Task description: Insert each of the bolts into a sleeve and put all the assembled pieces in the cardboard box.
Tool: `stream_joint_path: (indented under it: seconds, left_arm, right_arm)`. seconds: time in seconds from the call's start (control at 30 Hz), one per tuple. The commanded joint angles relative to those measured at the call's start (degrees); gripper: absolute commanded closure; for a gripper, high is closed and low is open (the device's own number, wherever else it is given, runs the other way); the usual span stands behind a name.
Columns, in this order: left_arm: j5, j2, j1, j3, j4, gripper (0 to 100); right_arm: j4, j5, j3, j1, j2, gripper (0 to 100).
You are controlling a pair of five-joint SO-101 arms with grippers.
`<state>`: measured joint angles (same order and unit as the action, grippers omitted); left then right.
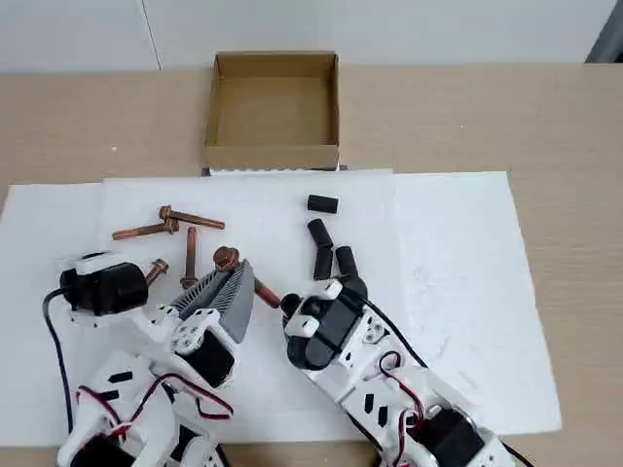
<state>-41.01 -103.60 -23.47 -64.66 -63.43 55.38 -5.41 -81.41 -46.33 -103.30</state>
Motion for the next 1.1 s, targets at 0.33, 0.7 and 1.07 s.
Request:
stream_joint_path:
  seconds: [0.33, 0.7, 1.07]
  left_arm:
    - [-0.26, -0.35, -2.90, -2.86, 4.13, 99]
    - [4.31, -0.35, -3.08, -3.65, 3.34, 99]
    - [4.40, -0.35, -5.27, -3.74, 0.44, 99]
  right_arm:
    - [-3.38, -1.14, 0.70, -3.38, -0.40, 99.5]
    - [-3.30, -1.14, 0.79, -3.30, -0.57, 99.5]
    - [-3.30, -1.14, 3.52, -3.30, -0.48, 99.5]
